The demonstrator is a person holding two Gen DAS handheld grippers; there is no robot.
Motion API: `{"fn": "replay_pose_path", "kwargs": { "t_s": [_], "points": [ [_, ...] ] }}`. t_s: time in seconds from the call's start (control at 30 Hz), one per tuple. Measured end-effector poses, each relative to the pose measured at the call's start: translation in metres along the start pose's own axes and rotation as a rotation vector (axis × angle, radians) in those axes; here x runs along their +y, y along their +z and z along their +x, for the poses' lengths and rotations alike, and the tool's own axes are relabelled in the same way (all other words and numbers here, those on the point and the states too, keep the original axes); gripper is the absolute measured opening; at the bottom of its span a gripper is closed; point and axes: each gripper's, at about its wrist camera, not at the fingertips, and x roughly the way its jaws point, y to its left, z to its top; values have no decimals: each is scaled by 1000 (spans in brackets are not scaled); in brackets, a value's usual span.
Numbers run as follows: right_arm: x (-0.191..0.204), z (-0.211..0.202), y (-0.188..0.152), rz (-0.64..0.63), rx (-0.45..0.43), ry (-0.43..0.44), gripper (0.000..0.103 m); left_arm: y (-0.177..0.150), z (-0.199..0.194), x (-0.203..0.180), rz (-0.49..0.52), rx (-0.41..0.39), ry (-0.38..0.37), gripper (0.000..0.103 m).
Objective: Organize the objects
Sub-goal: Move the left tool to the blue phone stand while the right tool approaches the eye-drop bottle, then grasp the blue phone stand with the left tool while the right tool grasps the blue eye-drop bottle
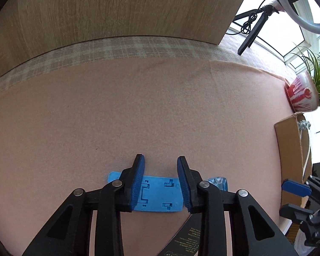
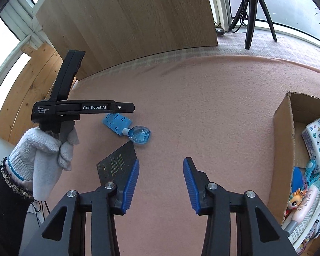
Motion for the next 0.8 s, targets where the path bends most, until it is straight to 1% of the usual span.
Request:
{"fn": "replay_pose_path", "kwargs": {
  "t_s": [0.07,0.13,0.3,0.4,0.5,0.67,0.7,0.73,0.77,0.8],
  "points": [
    [2,8,7,-11,16,10,39,-6,-4,7,-7,4,-8,27],
    [5,14,15,-27,29,8,39,-15,-7,12,-13,3,-19,27],
    [20,30,33,-96,43,26,39,-41,-20,27,-45,-10,-39,26],
    [30,45,43,-145,57,17,39,-54,-25,28,-36,-12,-41,27],
    [41,64,52,-187,94,33,39,-65,-29,30,-32,-14,-43,27],
    [49,90,54,-233,152,26,39,-75,-36,34,-51,-34,-36,28],
    [50,92,53,-240,161,31,39,-76,-37,34,-47,-37,-36,30],
    [50,94,53,-247,168,37,39,-77,-39,34,-40,-41,-28,40],
    [51,94,52,-255,171,40,39,-79,-42,32,-27,-50,-13,55],
    [52,94,51,-263,178,41,39,-80,-45,29,-8,-62,4,61]
  ]
}}
